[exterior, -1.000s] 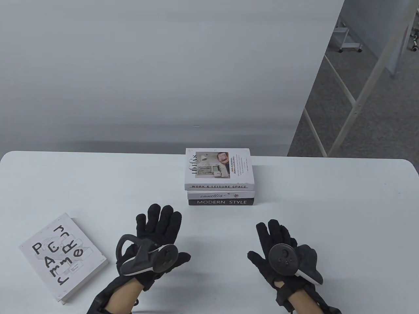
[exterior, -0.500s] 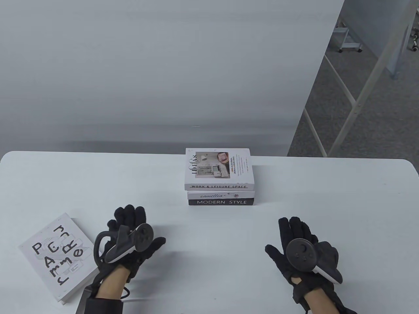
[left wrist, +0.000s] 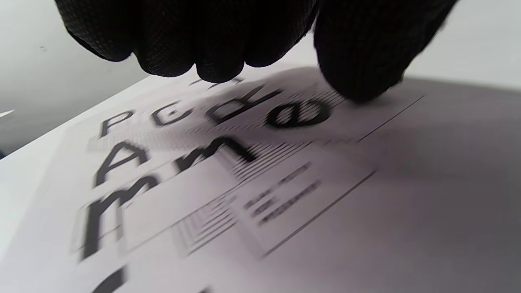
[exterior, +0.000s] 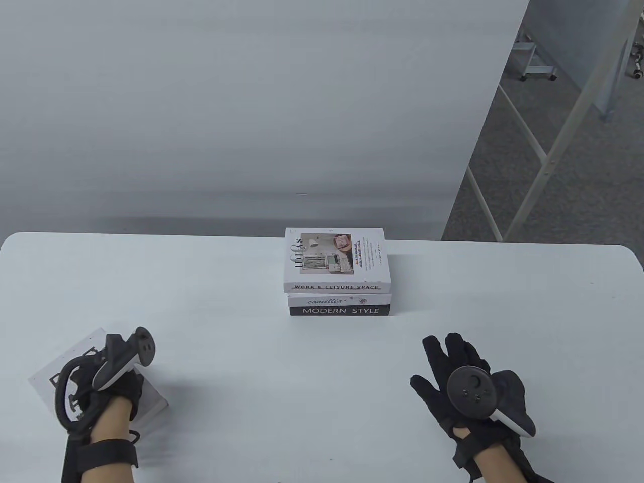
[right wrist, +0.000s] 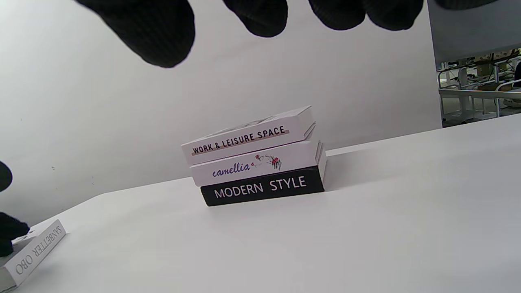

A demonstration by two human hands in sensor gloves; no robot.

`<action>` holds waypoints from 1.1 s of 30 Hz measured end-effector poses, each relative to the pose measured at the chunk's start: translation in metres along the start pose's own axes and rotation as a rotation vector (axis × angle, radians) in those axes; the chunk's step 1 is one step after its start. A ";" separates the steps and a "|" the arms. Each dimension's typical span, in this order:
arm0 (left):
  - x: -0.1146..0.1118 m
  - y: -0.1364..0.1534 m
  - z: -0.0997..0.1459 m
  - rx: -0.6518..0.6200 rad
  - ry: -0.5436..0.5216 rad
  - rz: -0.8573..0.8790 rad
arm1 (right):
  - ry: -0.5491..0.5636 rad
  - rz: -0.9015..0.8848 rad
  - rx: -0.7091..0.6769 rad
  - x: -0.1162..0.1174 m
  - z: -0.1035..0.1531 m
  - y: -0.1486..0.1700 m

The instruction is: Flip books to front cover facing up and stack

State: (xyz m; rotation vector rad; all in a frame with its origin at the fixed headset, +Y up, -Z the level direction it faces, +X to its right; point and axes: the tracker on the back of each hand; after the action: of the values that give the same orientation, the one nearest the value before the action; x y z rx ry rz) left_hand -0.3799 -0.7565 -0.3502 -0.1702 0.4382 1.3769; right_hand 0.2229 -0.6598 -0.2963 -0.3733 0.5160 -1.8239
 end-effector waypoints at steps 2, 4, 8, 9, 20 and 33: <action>-0.005 0.010 0.002 0.016 -0.035 0.098 | 0.005 -0.004 -0.004 -0.001 0.000 -0.001; -0.010 0.016 0.004 0.035 0.003 0.139 | 0.009 -0.003 -0.014 0.000 0.000 -0.001; -0.011 0.014 0.003 0.010 0.010 0.158 | -0.006 0.002 -0.027 0.003 -0.003 -0.004; -0.009 0.012 0.003 -0.013 0.005 0.143 | -0.007 0.001 -0.029 0.003 -0.003 -0.005; 0.012 -0.051 -0.003 -0.266 0.016 0.078 | -0.015 -0.003 -0.040 0.009 -0.004 -0.005; 0.036 -0.204 0.027 -0.667 0.018 -0.075 | -0.003 0.056 -0.091 0.018 -0.008 -0.014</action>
State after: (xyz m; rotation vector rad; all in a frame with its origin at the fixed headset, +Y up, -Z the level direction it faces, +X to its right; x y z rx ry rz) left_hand -0.1723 -0.7542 -0.3679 -0.7363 -0.0286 1.4066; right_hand 0.2020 -0.6725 -0.2958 -0.4194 0.6027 -1.7496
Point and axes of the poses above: the tracker on the back of each hand, its own y axis roughly to the little-finger side, its own z axis roughly from the fingertips to the wrist, x = y × z, and after that the axes turned 14 degrees about -x, right-handed
